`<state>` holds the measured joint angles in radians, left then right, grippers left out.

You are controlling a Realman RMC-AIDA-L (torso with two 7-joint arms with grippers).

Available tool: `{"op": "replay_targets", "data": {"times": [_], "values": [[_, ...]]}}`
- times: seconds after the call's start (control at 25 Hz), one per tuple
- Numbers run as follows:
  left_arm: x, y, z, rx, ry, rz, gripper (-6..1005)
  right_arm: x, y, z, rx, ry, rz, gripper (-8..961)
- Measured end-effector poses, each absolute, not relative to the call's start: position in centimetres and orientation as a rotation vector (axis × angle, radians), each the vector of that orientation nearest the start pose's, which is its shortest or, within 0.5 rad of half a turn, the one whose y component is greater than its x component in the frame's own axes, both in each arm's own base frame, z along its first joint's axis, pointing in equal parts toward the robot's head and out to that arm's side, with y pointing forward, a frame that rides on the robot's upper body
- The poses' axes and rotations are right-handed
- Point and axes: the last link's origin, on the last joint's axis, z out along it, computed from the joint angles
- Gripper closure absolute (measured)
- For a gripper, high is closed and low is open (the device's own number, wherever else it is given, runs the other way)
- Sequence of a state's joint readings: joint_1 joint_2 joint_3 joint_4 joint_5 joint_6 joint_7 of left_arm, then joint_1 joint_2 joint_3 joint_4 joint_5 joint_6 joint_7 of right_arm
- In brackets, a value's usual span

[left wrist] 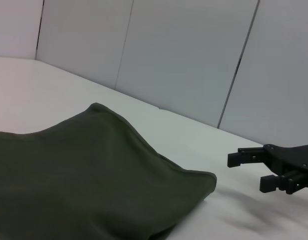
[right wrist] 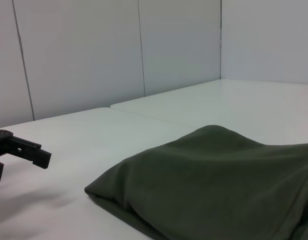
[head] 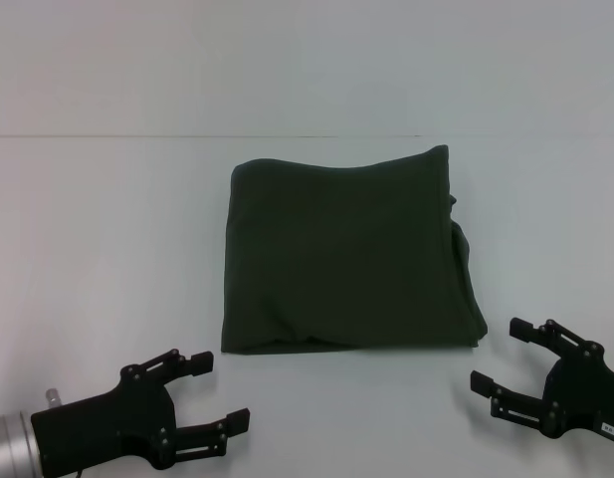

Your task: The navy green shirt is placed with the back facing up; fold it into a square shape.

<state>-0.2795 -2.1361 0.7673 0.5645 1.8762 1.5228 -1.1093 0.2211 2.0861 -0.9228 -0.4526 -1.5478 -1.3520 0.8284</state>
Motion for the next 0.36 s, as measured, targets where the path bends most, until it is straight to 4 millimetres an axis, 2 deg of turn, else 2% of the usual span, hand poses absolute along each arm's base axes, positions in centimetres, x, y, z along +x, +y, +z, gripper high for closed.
{"op": "replay_targets", "data": {"times": [0.36], "values": [[-31.47,24.7,-3.76,-2.611,-0.682,-0.764,80,33.94,25.21,-3.3,-2.413,0.516,0.661,13]]}}
